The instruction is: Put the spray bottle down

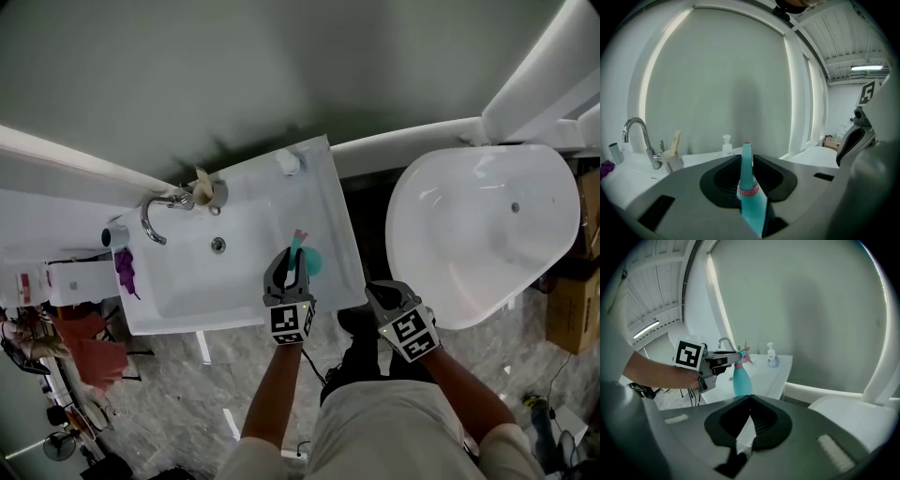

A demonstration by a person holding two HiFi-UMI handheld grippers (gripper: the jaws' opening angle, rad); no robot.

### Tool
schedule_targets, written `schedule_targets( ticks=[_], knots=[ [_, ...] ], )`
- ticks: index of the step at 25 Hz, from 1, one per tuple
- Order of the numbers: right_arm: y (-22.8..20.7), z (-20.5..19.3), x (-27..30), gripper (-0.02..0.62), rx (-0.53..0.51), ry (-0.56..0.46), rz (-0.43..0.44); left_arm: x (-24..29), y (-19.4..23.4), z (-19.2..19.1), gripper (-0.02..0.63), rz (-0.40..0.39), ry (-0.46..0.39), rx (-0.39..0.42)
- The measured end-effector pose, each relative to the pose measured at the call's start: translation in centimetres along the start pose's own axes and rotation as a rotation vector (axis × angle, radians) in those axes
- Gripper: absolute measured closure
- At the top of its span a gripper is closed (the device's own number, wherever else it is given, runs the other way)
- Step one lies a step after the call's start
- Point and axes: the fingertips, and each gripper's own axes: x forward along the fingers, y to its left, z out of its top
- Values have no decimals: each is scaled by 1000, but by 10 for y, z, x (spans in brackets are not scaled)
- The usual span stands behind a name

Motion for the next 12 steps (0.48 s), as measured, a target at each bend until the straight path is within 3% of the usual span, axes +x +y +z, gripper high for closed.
schedule_targets(
  ticks=[6,12],
  knots=[
    [-1,-11,5,584,29,20,-19,14,3,-16,525,14,-17,-18],
    [-9,-26,3,584,34,39,-46,13,-4,-23,526,-10,-65,19]
  ],
)
